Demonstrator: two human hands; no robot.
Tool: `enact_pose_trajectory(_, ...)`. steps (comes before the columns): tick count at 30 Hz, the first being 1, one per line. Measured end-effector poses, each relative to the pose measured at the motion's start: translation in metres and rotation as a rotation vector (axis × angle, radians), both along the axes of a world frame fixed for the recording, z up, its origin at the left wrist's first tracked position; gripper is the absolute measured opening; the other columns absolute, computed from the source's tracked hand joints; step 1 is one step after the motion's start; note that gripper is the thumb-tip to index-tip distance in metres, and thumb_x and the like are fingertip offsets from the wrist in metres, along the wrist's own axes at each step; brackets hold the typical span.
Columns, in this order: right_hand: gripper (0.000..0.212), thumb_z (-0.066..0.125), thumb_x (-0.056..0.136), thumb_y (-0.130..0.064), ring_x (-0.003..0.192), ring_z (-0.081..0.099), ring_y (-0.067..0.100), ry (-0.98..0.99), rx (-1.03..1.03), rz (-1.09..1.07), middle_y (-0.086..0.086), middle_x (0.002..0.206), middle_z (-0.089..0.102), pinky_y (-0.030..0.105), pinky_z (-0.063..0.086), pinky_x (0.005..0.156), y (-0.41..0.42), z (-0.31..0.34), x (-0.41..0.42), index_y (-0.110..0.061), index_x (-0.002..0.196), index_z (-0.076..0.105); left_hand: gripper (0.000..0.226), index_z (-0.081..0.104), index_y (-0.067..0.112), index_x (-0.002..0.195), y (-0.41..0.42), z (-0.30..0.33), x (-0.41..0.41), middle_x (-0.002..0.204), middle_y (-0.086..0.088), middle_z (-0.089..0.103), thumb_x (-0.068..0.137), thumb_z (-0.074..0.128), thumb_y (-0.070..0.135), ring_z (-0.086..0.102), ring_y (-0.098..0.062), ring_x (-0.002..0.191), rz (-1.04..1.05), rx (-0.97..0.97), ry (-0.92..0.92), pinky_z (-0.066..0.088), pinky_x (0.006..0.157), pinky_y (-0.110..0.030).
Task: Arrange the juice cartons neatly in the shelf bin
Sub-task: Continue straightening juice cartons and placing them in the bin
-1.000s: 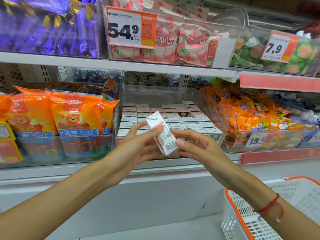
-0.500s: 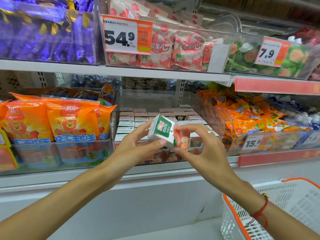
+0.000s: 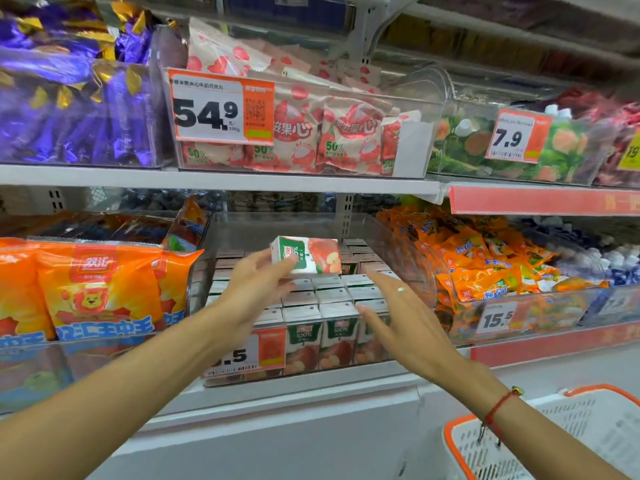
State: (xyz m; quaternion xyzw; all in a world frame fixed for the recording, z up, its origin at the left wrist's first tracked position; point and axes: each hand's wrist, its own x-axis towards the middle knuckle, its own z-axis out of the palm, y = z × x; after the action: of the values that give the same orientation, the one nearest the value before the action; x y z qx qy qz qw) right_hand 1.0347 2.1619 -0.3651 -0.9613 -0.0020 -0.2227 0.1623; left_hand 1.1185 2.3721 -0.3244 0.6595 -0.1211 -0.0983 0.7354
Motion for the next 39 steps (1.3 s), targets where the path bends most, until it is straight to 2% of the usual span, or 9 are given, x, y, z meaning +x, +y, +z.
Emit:
enact_pose_trajectory(5,0.058,0.022,0.097,-0.058,0.134,0.041,0.010,0.046,-0.115,-0.045,-0.009,0.145,0.050,0.031,0.030,0.110,-0.016,-0.009,0.015,-0.030,0.139,0.051,0.054,0.041,0.006,0.139,-0.057,0.002,0.044,0.130,-0.009,0.059,0.092,0.065,0.012,0.058,-0.021,0.114,0.093,0.108,-0.128,0.047,0.101,-0.036)
enact_pose_trajectory(9,0.078,0.005,0.084,-0.070,0.138,0.034,0.006,0.057,-0.116,-0.070,-0.013,0.149,0.043,0.028,0.023,0.111,-0.018,-0.014,0.017,-0.037,0.140,0.047,0.052,0.044,0.014,0.138,-0.079,-0.008,0.064,0.132,-0.003,0.057,0.091,0.067,0.016,0.053,-0.013,0.109,0.053,0.317,-0.350,0.042,0.093,-0.026)
enact_pose_trajectory(14,0.084,-0.002,0.082,-0.082,0.139,0.030,0.005,0.071,-0.193,-0.066,-0.016,0.151,0.038,0.027,0.022,0.112,-0.022,-0.017,0.014,-0.042,0.144,0.040,0.054,0.047,0.020,0.141,-0.079,-0.001,0.083,0.133,-0.002,0.060,0.091,0.067,0.024,0.059,-0.023,0.117,-0.053,0.599,-0.615,0.048,0.100,-0.044)
enact_pose_trajectory(18,0.082,0.001,0.082,-0.078,0.138,0.032,0.005,0.048,-0.206,-0.066,-0.015,0.150,0.040,0.027,0.023,0.110,-0.021,-0.018,0.014,-0.042,0.142,0.042,0.051,0.048,0.019,0.141,-0.083,0.026,0.094,0.134,0.000,0.058,0.093,0.064,0.025,0.057,-0.014,0.109,-0.297,0.862,-0.729,0.046,0.091,-0.028)
enact_pose_trajectory(22,0.081,0.000,0.082,-0.077,0.138,0.031,0.005,0.041,-0.208,-0.069,-0.015,0.150,0.041,0.027,0.023,0.111,-0.020,-0.020,0.015,-0.041,0.142,0.042,0.055,0.041,0.015,0.146,-0.095,0.032,0.103,0.146,-0.003,0.048,0.096,0.059,0.027,0.049,-0.021,0.128,-0.352,1.001,-0.681,0.039,0.101,-0.026)
enact_pose_trajectory(27,0.082,-0.001,0.083,-0.077,0.139,0.030,0.006,0.055,-0.208,-0.058,-0.014,0.150,0.040,0.028,0.022,0.111,-0.021,-0.019,0.015,-0.041,0.143,0.041,0.055,0.041,0.014,0.146,-0.107,0.012,0.101,0.148,-0.003,0.045,0.097,0.058,0.031,0.046,-0.019,0.130,-0.353,1.039,-0.697,0.033,0.091,-0.016)
enact_pose_trajectory(32,0.077,0.002,0.084,-0.072,0.140,0.027,0.007,0.077,-0.177,-0.033,-0.012,0.152,0.038,0.026,0.019,0.112,-0.021,-0.016,0.013,-0.040,0.145,0.038,0.037,0.054,0.019,0.135,-0.107,-0.010,0.101,0.142,-0.002,0.053,0.099,0.053,0.030,0.050,-0.021,0.127,-0.359,1.048,-0.717,0.040,0.107,-0.039)
enact_pose_trajectory(36,0.073,0.003,0.086,-0.067,0.140,0.027,0.006,0.095,-0.172,-0.016,-0.013,0.151,0.038,0.026,0.018,0.110,-0.020,-0.014,0.013,-0.040,0.144,0.038,0.033,0.057,0.028,0.133,-0.099,-0.020,0.102,0.145,0.003,0.048,0.102,0.045,0.032,0.037,-0.022,0.136,-0.299,1.083,-0.810,0.032,0.112,-0.041)
enact_pose_trajectory(39,0.062,0.009,0.095,-0.057,0.128,0.042,0.011,0.070,-0.131,0.004,-0.012,0.137,0.051,0.030,0.031,0.104,-0.023,-0.009,0.018,-0.035,0.135,0.051,0.030,0.061,0.028,0.128,-0.098,-0.020,0.107,0.143,-0.001,0.048,0.102,0.047,0.031,0.038,-0.021,0.134,-0.299,1.035,-0.804,0.030,0.112,-0.038)
